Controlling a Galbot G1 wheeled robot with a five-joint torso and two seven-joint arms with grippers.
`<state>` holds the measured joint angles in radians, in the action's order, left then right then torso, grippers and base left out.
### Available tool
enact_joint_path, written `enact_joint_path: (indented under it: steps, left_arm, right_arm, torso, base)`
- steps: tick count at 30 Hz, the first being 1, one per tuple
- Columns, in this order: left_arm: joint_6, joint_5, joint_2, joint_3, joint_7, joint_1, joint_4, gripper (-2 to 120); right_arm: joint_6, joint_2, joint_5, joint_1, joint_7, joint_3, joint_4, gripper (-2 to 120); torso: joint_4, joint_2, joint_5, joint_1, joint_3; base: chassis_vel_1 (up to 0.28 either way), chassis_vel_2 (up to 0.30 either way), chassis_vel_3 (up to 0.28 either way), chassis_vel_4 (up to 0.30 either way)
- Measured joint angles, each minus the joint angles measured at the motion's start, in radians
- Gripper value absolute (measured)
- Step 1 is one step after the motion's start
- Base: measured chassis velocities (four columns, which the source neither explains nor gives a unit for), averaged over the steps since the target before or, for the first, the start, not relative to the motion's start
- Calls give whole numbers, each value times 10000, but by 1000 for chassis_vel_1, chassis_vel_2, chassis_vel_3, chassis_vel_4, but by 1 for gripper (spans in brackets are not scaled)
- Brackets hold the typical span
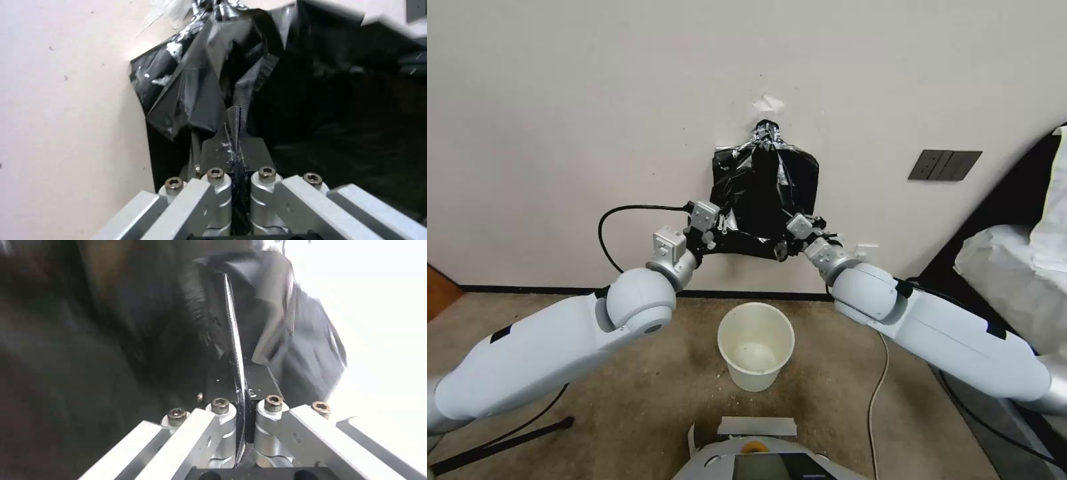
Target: Place a trash bag onto the trash bin.
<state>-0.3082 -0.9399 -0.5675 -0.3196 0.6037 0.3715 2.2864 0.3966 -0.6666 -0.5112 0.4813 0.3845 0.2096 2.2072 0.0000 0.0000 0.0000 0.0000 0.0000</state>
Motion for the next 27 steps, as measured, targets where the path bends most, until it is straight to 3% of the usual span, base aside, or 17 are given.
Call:
enact_joint_path:
  steps: [5,10,18,27]
  left_arm:
    - [37,107,103,771,-131,877,206,0]
    - [145,315,235,1482,-318,1926,479,0]
    - [219,575,312,2171,-460,3239,916,0]
    - [387,1070,354,3250,-708,4789,1287,0]
  right_arm:
    - [-834,-52,-394,1279,-407,-1009,511,0]
    - [-1058,-151,-386,2690,-728,-1945,1072,0]
    - [-1148,-366,-547,4426,-786,-2871,1840,0]
    - [-1120,-551,-481,5445,-774,-3251,2453,0]
  torso:
    - [0,0,-2,0,0]
    - [0,0,-1,0,0]
    - [-2,0,0,0,0]
    - [2,0,-1,0,-1]
  base:
    - [0,0,0,0]
    - [0,0,0,0]
    - [0,0,0,0]
    - [0,0,0,0]
